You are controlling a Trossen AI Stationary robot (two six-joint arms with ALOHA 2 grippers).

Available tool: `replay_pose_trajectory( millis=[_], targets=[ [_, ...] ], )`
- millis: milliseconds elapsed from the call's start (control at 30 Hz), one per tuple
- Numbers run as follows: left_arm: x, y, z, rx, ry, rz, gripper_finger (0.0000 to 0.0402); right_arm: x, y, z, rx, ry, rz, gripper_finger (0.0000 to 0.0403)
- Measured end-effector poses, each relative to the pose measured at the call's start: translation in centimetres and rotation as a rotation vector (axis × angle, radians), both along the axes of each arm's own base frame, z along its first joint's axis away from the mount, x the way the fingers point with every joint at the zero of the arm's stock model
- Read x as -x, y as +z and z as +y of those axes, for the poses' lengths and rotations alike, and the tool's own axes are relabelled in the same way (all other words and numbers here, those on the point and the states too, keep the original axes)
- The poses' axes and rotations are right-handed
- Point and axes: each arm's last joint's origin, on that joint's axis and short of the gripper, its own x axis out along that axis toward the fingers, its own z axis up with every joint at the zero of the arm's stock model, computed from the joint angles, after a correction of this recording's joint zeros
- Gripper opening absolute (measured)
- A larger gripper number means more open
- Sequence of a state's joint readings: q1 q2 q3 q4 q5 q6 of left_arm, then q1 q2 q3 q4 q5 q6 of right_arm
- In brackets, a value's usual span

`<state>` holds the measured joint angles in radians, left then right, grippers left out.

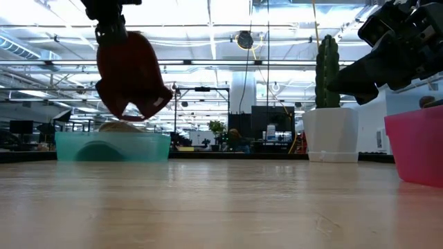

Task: Pick & Place hat
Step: Put the right maroon cap into the green bin

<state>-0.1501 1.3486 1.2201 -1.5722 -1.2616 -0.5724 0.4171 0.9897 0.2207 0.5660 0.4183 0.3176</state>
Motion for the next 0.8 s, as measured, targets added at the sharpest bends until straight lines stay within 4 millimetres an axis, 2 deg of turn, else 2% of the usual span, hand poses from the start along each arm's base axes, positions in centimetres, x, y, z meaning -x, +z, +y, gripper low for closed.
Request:
replay_pose_trajectory(
  millis=[133, 267, 400, 633, 800],
  targets=[
    [0.2, 0.1, 0.9, -0.007, 0.003, 0.124, 0.0022, 0.0, -0.1, 0.0, 0.002, 0.0, 0.006, 0.0165],
    [0.2, 0.1, 1.4, 0.004, 0.014, 0.162, 0.0022, 0.1, -0.2, 0.0, 0.007, 0.0, 0.016, 0.0165],
    [0.3, 0.0, 1.5, 0.063, 0.046, 0.11, 0.001, 0.1, -0.2, 0.0, 0.007, 0.0, 0.017, 0.0165],
    [0.3, -0.2, 1.5, 0.142, 0.062, 0.091, 0.0033, 0.0, -0.2, 0.0, 0.0, -0.003, 0.016, 0.0165],
    [0.3, -0.3, 1.4, 0.196, 0.072, 0.083, 0.0011, 0.0, -0.2, 0.0, -0.004, -0.005, 0.016, 0.0165]
  ],
)
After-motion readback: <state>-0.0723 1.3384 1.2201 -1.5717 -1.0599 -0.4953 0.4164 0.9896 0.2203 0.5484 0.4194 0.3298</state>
